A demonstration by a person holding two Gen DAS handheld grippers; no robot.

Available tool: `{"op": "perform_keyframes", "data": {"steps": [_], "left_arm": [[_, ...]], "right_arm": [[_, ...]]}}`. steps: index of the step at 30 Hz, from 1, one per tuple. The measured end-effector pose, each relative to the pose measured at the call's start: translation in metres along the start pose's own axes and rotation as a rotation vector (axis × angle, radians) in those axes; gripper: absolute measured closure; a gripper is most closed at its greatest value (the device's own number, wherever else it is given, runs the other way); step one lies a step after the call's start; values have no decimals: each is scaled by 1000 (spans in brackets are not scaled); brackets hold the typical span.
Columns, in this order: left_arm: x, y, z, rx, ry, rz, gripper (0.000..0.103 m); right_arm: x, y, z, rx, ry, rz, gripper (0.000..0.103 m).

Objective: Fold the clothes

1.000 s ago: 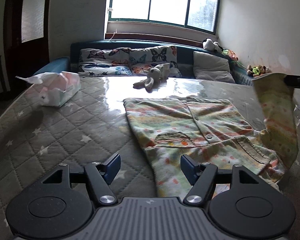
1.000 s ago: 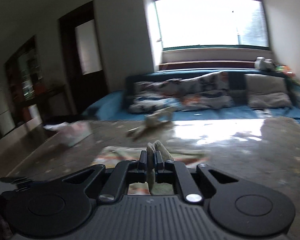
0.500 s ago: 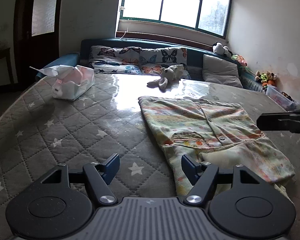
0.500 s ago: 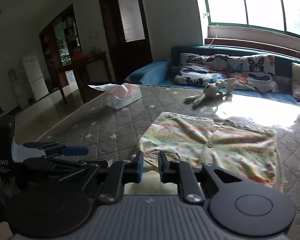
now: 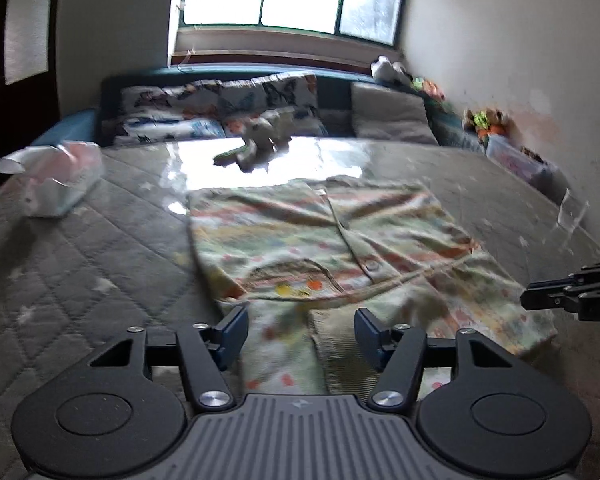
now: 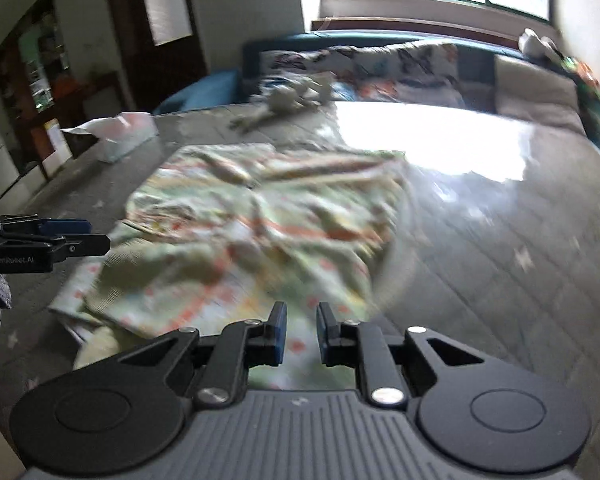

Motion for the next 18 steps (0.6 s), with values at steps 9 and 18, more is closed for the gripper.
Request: {"op": "perform_keyframes", "data": {"steps": [9,18], "left_arm": [[23,-17,0,57,48,10,92],[11,-20,4,121,8,91,89]], "right_arm": [[6,-9,-14,4,-4,0,87],[3,-16,-7,-11,8,-29,87]]}}
Point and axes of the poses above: each gripper's, at about its wrist camera, not at the fingertips, and x roughly the way its jaws point, y to its left, z to its top, the point moved 9 cm from there along x, roughly the way its jaws point, and after that the axes turned 14 degrees about y, right-handed, at the moved point
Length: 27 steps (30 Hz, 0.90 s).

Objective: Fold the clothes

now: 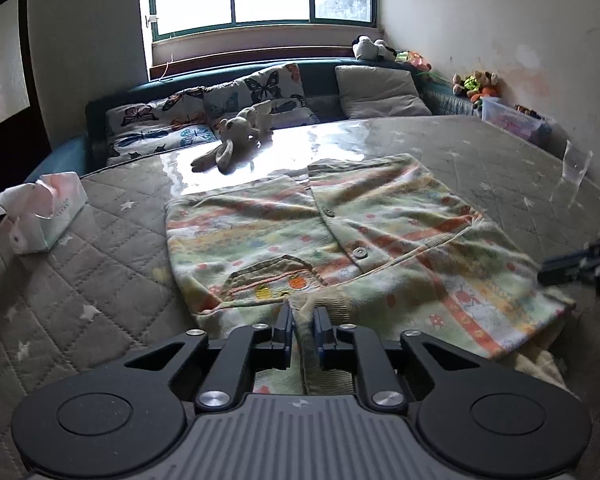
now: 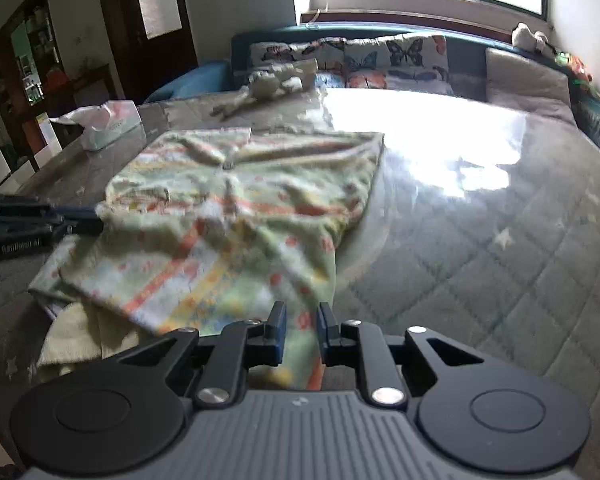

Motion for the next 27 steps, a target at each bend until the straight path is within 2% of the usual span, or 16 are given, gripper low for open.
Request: {"op": "perform_keyframes", "data": {"steps": [4,9,16,20,23,25,27], "left_arm": [[-5,6,5,-33,-11,-14,81],[-2,-7,13,-2,-18,-65,81],[31,-10,13,12,44,-63,81],[27,-8,16,0,33,-63,81],[21,-14,20,5,14,-90,81],[21,-20,22,18,15,-112,80],[26,-24,21,31,29,-102,77]], "right_arm": [[3,4,23,-18,-35,4,87],[24,9,44,-32,-26,13,87],[47,-1,46,0,5,2,87],[39,6,50,-21,-16,8,86],[34,17,54,-49,-27,33,81],[38,28,55,-83,-18,45,81],[46,32,55,-85,-4,47,81]]}}
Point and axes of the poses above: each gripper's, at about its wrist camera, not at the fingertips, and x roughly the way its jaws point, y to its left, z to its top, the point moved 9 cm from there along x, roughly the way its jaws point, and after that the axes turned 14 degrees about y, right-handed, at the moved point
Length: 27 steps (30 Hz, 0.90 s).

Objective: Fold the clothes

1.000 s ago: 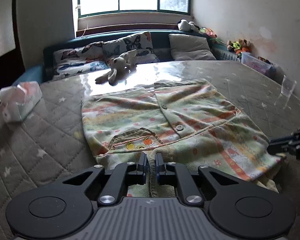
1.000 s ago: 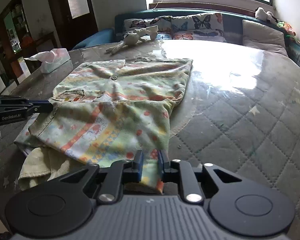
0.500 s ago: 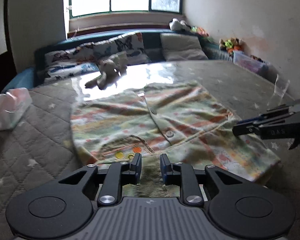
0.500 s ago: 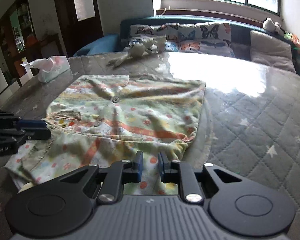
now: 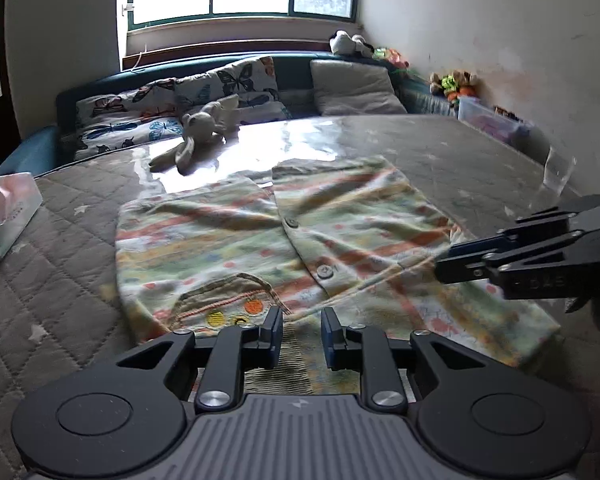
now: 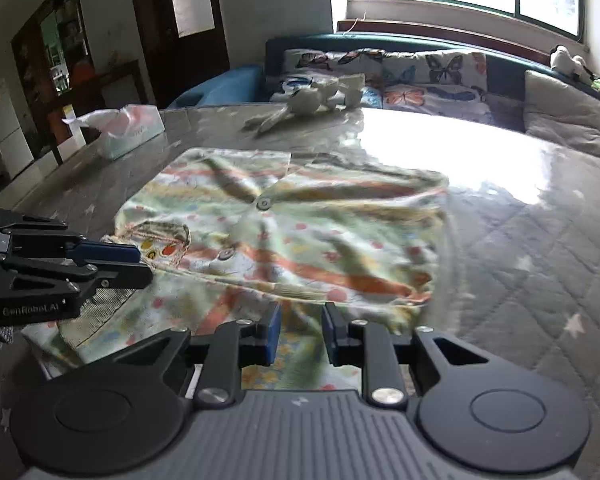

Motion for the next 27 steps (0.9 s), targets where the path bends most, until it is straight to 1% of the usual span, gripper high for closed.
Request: {"op": "perform_keyframes", "data": {"steps": [2,4,5,7,8,9,10,16,21,24,26,27], "left_arm": [[5,2,-2,1,13,12,69],[6,3,-4,0,20,19,64],[3,3,-5,2,16,20,57],[-4,1,-7,12,2,25,48],[-8,-1,-9,20,-4,23,47],[-11,-3,-11,28,-7,15,47],[-14,-6,-14,35,-9,8,47],[-18,-19,-38,85,2,13,47],[-24,-19,-49,92,-11,34,47],[-33,-18,-52,94,-20,38,47],[-38,-16,-56,92,-24,39,47],[-40,-16,-58,92,-23,41,47]], "right_arm": [[9,1,0,8,17,-2,80],[7,1,-2,10,16,4,80],[4,1,-4,7,13,7,80],[-5,5,-8,-12,9,13,79],[-9,7,-11,-23,8,15,77],[-13,10,-15,-36,10,15,71],[-15,11,-19,-44,12,13,69],[-34,13,-54,-65,6,-34,69],[-45,4,-80,-16,8,-38,69],[-55,0,-84,0,-4,-51,69],[-57,-2,-86,21,-15,-37,69],[-55,-4,-88,29,-6,-35,69]]}}
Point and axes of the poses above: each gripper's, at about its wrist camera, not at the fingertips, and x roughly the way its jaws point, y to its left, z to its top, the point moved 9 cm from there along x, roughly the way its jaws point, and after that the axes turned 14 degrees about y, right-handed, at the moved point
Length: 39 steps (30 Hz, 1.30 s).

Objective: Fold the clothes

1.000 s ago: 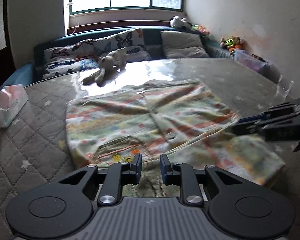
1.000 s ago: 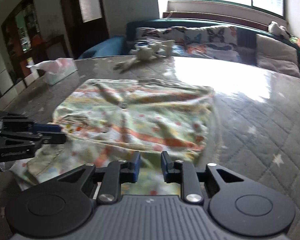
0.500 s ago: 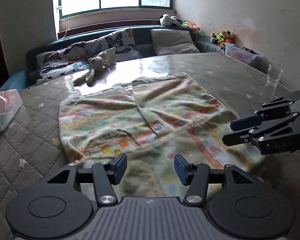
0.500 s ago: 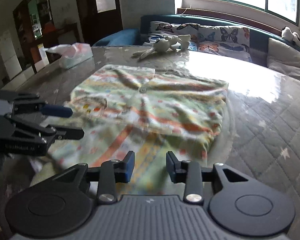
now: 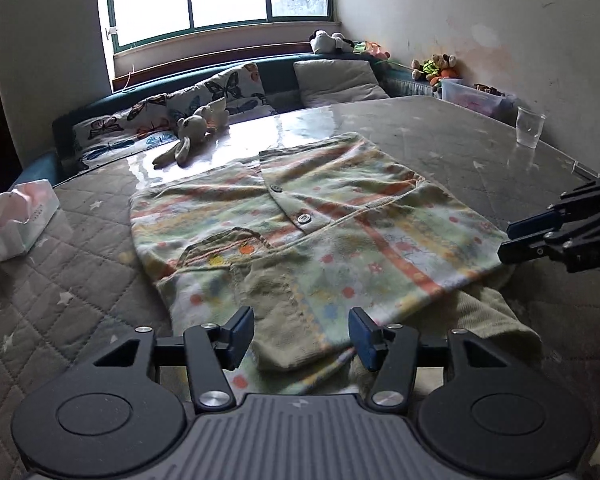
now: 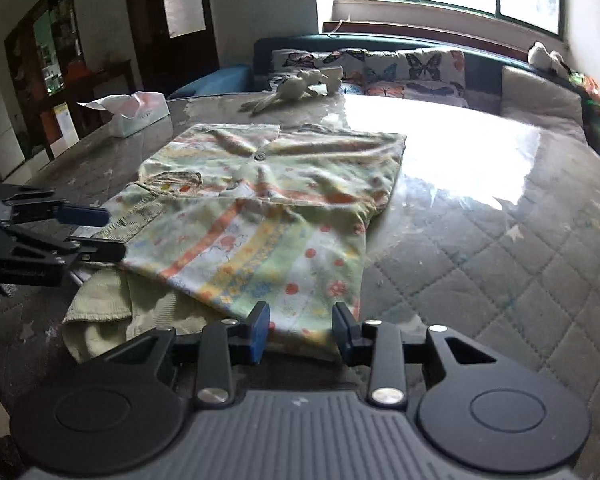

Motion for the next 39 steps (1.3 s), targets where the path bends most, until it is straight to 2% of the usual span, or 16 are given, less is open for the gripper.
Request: {"op": "perform_keyframes", "data": {"steps": [4,10,14,16,20,26,30,31,33,35,38,39], "left_arm": [[-8,1,-12,-5,9,7,47],[-24,9,-19,-36,-18,23,47],[-23,10,-29,-23,11,28,47],[-24,4,-36,15,21,22,47],[-28,-17,-45,145,12,39,46],[-23,-60,-48,401,-81,82,46],[-20,-73,-45,479,-136,75,46],[-20,-75,-44,483,-141,66,48],[-21,-76,-40,479,-159,37,61],[-22,-75,-35,463,-168,11,79],[-27,-65,-22,392,-174,-42,89],[-30,-59,-16,357,-174,-57,90]], "right_arm": [[3,0,-4,-11,10,-14,68],[-4,14,10,-30,-41,27,69],[6,24,16,-42,-36,44,68],[17,25,12,-46,-4,43,68],[12,28,10,-65,-10,40,67],[3,26,4,-97,4,16,62],[-1,24,-1,-115,8,10,62],[-2,24,-1,-119,9,6,62],[-3,23,-3,-132,8,0,62],[-4,23,-4,-146,12,-2,62],[-5,25,-7,-184,18,-3,60],[-6,26,-8,-196,19,-2,57]]}}
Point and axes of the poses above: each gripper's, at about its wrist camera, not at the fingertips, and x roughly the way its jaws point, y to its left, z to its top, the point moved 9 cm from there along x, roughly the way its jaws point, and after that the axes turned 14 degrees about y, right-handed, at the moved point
